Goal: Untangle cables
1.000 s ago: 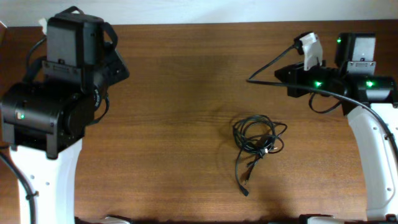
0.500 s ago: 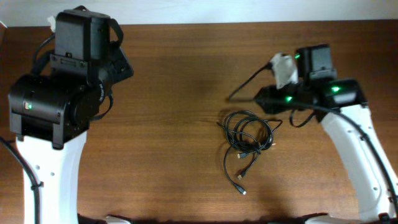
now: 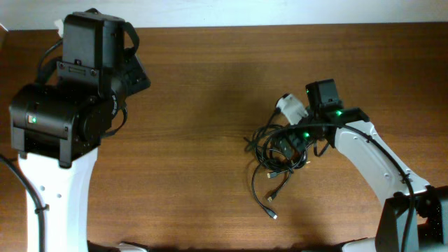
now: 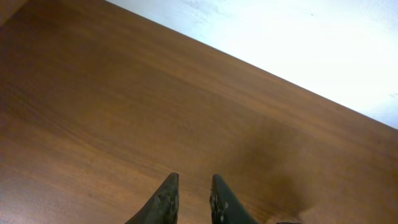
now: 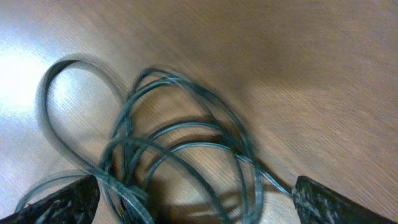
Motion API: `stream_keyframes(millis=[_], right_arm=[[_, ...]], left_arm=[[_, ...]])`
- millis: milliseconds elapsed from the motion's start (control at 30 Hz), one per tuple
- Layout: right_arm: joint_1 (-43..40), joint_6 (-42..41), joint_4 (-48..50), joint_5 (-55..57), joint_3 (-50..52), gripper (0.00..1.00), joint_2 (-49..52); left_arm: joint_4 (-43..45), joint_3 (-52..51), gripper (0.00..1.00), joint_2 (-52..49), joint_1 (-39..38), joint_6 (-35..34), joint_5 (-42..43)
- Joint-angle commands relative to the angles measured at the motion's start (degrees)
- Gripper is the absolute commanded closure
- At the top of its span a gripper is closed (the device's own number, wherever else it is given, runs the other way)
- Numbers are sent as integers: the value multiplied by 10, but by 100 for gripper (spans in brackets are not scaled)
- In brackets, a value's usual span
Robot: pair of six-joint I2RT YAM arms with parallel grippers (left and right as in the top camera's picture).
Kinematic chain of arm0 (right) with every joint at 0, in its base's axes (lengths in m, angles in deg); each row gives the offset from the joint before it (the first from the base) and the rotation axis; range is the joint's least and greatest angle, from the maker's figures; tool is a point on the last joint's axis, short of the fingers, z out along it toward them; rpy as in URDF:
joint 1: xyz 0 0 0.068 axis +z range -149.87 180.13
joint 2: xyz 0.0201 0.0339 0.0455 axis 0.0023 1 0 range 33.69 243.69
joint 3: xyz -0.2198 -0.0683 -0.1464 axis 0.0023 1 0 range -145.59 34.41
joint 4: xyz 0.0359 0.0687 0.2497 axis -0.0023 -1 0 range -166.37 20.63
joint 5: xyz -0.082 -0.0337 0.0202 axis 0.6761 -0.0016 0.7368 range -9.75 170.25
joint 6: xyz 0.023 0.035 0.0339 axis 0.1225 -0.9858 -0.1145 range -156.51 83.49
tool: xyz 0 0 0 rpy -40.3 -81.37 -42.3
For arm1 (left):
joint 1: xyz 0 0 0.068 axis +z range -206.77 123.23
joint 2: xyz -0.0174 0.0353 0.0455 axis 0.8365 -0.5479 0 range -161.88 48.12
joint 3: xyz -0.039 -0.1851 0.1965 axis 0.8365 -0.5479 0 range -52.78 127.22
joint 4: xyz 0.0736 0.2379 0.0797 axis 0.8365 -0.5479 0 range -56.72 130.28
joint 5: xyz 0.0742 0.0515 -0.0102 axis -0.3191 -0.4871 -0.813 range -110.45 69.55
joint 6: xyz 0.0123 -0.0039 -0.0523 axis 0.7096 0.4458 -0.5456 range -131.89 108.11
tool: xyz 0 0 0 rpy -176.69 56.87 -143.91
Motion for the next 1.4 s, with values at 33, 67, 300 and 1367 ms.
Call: stream_keyframes(millis=[33,67,300,1367], right_arm=[[2,270,-76,-132,1,1,1],[1,275,-80,-133,2,1,2],[1,253,-69,-158,10,96,3],[2,-290,-16,-99,-227,96,-260]], left_arm=[[-3,5,82,-1,-1,11,2],[-4,5,82,-1,-1,11,2],[-16,5,81,-1,-1,11,2],[15,-10,79,-43,-2,11,158]])
